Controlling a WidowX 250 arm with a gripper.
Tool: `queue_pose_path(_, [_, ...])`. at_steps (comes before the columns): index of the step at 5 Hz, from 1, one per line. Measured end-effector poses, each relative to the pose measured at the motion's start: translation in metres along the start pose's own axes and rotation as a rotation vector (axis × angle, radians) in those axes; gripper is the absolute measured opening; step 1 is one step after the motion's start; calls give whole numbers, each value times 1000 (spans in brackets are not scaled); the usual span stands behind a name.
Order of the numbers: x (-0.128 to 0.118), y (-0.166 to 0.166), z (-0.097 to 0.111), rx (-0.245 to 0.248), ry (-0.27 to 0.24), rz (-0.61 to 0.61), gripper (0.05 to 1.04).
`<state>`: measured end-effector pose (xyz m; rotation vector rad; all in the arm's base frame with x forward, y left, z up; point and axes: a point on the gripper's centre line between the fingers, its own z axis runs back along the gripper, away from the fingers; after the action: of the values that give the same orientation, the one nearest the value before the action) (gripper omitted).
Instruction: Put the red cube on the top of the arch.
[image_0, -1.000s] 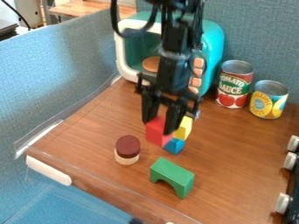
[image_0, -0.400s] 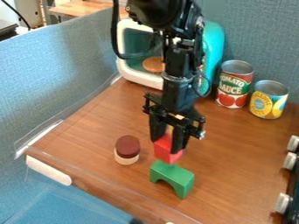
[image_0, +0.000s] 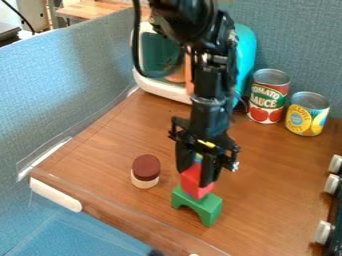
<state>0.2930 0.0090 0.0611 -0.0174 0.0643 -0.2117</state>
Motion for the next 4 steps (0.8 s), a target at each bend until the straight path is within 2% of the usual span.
queue_pose_path(2, [-7,5,-7,47,19,9,539])
queue_pose_path(3, [-7,5,-8,49,21,19,574])
queue_pose_path(4, [-8,6,-11,56,36,27,692])
